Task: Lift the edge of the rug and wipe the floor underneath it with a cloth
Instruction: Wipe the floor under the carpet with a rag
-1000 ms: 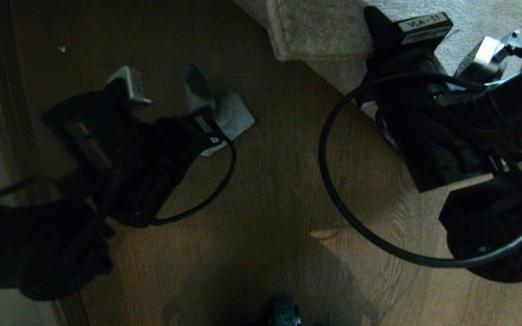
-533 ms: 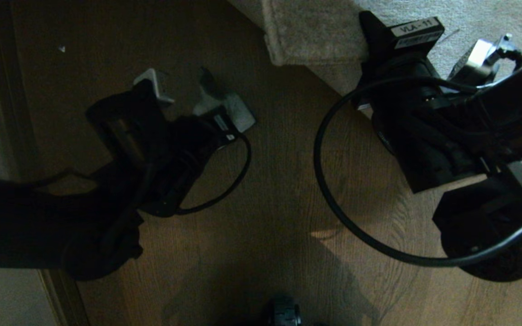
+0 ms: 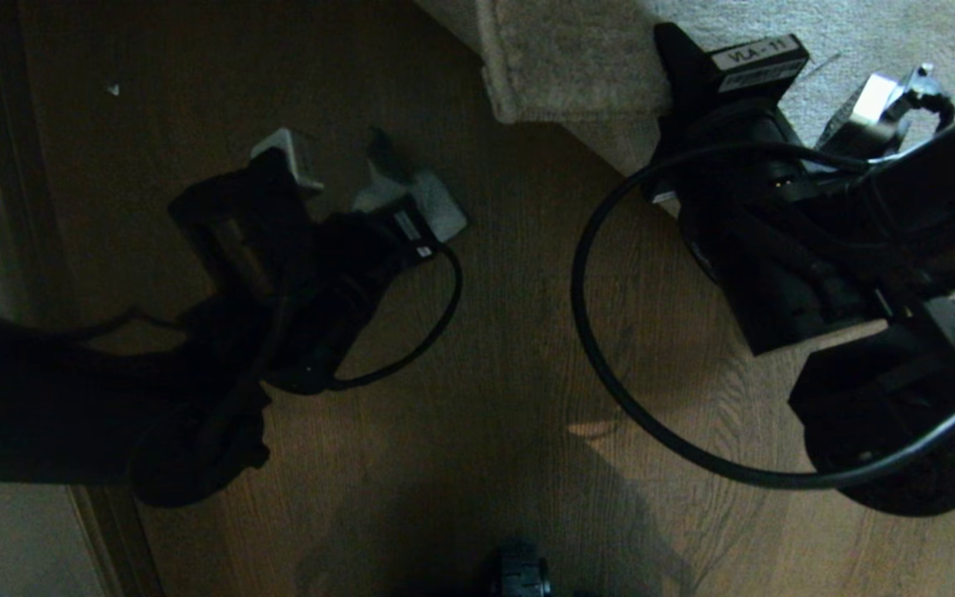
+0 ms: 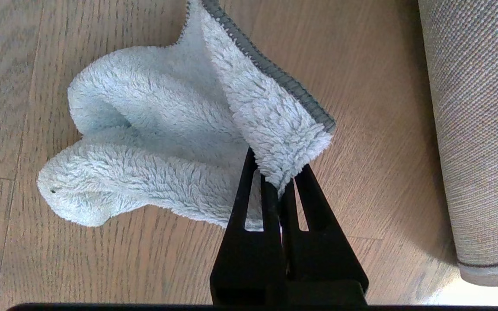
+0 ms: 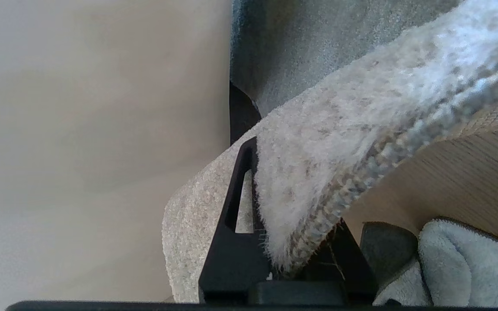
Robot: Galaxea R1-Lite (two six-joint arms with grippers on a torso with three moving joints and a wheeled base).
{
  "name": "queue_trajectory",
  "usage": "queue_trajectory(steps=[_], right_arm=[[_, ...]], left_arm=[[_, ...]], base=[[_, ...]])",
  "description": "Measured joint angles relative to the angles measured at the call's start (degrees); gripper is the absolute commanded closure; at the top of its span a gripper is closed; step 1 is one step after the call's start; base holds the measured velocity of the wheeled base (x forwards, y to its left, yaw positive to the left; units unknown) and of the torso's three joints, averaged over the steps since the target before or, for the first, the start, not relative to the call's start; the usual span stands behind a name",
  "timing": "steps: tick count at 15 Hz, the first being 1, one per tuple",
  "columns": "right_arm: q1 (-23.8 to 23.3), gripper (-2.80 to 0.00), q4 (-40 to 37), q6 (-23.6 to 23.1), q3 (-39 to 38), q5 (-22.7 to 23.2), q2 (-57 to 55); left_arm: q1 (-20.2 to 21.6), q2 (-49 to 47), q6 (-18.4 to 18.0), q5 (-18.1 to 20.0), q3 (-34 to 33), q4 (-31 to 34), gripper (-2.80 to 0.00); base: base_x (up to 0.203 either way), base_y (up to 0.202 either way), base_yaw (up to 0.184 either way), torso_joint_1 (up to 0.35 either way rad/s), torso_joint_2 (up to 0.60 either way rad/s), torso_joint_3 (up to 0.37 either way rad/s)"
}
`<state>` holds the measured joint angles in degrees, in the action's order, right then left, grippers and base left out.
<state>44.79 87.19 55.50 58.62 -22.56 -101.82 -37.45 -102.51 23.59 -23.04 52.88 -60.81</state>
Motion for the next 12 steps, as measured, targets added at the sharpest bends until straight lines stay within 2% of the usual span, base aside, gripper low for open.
queue_trajectory(steps=[12], right_arm=[[0.0, 0.0, 0.02, 0.0, -0.01, -0.04, -0.57]], left_arm=[[0.9, -0.76, 0.05, -0.02, 1.49, -0.05, 0.0]], base=[[0.0, 0.0, 0.0, 0.0, 0.0, 0.0]])
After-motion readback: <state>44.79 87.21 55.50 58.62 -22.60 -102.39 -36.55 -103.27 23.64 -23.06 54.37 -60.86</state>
